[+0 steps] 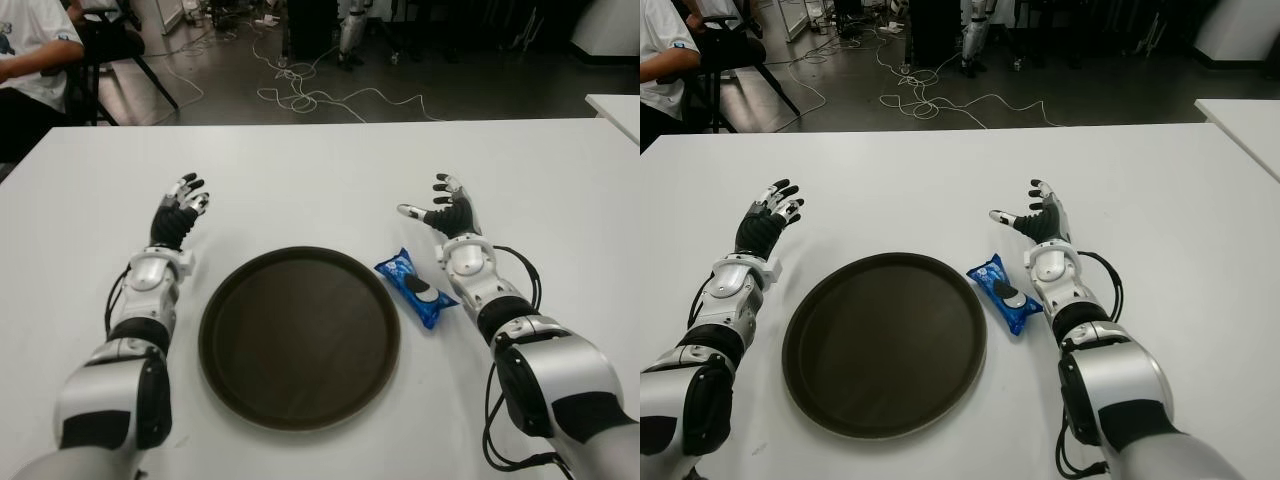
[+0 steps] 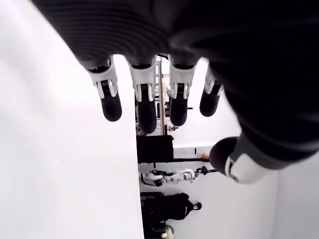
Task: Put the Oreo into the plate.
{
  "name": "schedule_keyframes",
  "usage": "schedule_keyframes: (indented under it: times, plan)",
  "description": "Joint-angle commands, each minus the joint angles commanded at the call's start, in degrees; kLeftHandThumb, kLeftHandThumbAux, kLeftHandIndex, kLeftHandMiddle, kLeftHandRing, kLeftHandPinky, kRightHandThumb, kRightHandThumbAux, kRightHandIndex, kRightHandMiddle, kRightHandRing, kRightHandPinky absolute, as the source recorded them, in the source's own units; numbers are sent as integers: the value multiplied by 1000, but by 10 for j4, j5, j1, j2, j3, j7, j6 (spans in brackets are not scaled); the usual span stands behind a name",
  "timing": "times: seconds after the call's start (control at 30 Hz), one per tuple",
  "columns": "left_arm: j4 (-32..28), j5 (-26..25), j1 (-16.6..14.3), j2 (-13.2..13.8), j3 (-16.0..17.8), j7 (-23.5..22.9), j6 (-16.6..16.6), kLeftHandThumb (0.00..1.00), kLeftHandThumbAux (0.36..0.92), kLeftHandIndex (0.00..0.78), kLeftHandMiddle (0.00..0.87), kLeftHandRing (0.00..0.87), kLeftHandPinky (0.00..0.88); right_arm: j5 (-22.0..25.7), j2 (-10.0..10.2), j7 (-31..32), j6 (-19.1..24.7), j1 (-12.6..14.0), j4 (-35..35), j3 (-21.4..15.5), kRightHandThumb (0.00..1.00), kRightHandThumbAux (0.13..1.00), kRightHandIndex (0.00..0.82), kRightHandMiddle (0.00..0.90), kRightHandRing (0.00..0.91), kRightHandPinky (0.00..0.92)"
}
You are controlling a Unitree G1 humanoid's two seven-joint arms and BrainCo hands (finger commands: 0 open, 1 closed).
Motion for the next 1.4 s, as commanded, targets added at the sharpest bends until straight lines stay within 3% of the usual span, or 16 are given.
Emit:
schedule_keyframes:
  times: [0.63, 0.97, 1.4]
  plan:
    - [1, 0, -3, -2, 1, 11, 9, 114, 667, 105, 145, 129, 107, 12, 1, 15, -2, 0, 0, -14, 0, 714, 165, 210, 214, 191]
    - [1, -6, -3, -6, 6, 18, 9, 12, 621, 126, 156, 127, 104, 12, 1, 21, 0, 0, 1, -19, 0, 682, 176, 215, 216, 192]
    - [0, -15, -4, -14, 14, 31, 9, 0, 574, 143, 162, 123, 101, 15, 1, 27, -7, 0, 0, -27, 0, 654, 186, 221, 221, 195]
